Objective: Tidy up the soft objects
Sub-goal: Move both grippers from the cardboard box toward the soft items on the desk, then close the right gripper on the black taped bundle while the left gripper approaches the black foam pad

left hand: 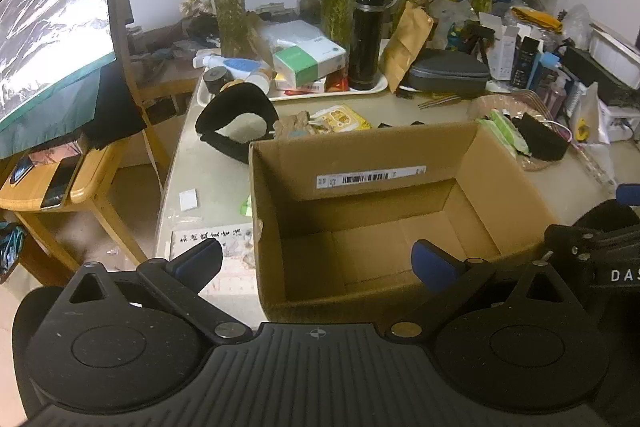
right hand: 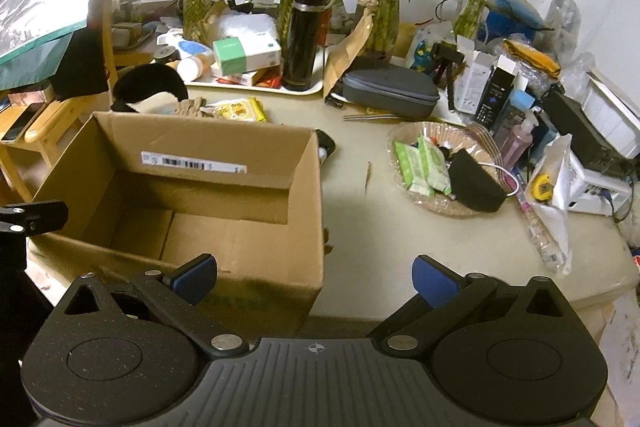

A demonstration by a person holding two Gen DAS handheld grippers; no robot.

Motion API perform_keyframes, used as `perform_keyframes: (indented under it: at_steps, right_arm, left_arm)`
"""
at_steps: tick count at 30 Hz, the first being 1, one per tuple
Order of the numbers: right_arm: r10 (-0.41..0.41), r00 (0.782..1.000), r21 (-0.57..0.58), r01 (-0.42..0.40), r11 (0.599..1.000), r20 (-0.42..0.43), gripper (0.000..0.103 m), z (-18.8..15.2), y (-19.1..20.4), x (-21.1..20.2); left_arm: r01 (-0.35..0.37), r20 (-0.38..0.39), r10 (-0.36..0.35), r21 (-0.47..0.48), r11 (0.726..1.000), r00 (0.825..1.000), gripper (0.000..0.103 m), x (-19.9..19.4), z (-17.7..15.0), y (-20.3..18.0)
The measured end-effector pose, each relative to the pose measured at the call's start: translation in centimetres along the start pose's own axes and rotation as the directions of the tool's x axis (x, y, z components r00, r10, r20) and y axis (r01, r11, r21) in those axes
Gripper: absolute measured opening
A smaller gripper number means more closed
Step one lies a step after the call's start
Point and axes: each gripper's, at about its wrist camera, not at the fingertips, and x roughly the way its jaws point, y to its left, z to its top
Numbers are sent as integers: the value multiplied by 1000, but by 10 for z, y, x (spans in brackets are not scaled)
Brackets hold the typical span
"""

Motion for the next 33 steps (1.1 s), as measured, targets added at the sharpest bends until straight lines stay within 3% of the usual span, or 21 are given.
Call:
perform_keyframes:
  at_steps: [9,19,26,33]
  right_arm:
    - [-16,1000,6,16,1000,6,103,15,-9,18]
    - [35,999,40,-36,999,25,103,43,-21,46]
    - [142,989,118,-147,982,49,103,66,-39,63]
    - [74,995,80,-80,994,70,103,86,-45,77]
  left_arm:
    - [-5,10,5,3,1000,1000,103,9,10,3]
    - [-40,65,42,-22,999,997,103,21,34,31]
    - [-54,99,60,-58,997,993,103,30,56,51]
    - [-65,163,75,-64,996,984,103,37,67,66]
